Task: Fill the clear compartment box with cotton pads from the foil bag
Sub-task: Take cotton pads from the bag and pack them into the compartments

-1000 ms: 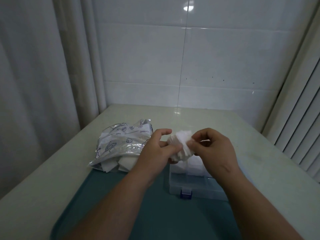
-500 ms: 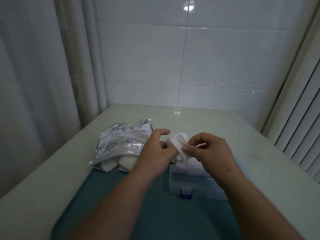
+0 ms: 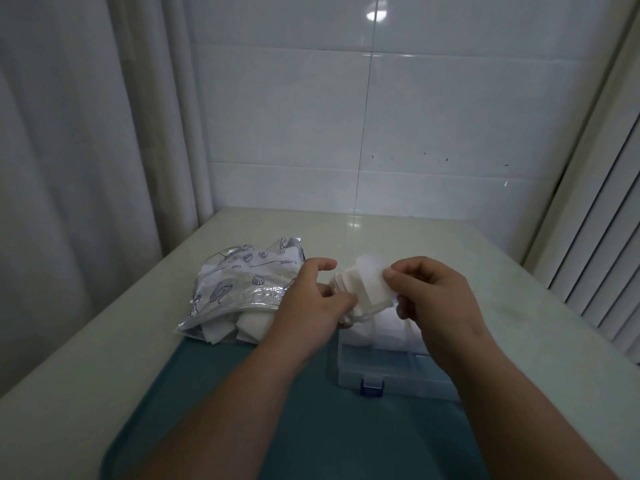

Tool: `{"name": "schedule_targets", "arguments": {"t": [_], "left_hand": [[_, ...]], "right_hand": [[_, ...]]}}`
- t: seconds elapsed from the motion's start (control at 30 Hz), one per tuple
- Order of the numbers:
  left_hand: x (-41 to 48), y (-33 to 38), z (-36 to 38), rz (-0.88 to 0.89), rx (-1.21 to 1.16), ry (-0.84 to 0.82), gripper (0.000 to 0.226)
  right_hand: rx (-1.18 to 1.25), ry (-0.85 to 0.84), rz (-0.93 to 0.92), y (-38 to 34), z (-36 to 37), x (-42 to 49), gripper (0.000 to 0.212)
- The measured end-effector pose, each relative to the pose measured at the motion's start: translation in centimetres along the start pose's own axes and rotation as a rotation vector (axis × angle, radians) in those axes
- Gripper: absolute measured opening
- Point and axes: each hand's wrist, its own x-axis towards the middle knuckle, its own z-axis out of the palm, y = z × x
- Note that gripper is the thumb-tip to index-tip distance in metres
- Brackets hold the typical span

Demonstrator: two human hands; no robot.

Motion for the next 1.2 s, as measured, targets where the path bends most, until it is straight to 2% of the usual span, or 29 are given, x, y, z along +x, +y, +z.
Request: {"name": "schedule_targets", "arguments": {"t": [0.1,0.23,0.3,0.43,0.53,0.77,0.87,1.0,1.2], "left_hand": [[0.0,0.1,0.0,0.002,-0.011,-0.003,0.050],[0.0,-0.1,0.2,0.004,-0.017,-0.016,0.052],[0.0,-0.2,0.3,0.006,-0.007,-0.024,0.051],[-0.1,-0.1,0.3,0.018,-0.023,-0.041,0.050],[-0.3,0.2,0.3,0.028,-0.047,-0.045,0.048],[-0.7,0.9,0.9,-0.005,-0.159,-0.019,0.044],[-0.6,0.9,1.3,0.029,-0.077,0.019,0.049],[0.1,1.1,1.9,-0.034,-0.035,0.054,0.043],[1.4,1.8,4.4,-0.071,0.047,0.015,0.029]], "right_hand": [[-0.022,-0.009,0.004,0.2,0.1,0.0,0.009],[-0.406,0.050,-0.093,0.8,1.0,0.0,0.009],[-0.475,0.042,-0.094,1.0,1.2,-0.1,0.012],[-0.358,-0.087,0.034,0.8,0.9,0.0,0.019],[-0.262,-0.123,0.110,0.4,0.7,-0.1,0.021],[-0.190,-0.115,0.112,0.4,0.5,-0.1,0.019],[-0.201,-0.118,0.084,0.4,0.2,-0.1,0.016],[-0.311,-0.154,0.103,0.3,-0.9,0.8,0.010],[-0.211,-0.196,0.201,-0.6,-3.7,2.3,0.011]]}}
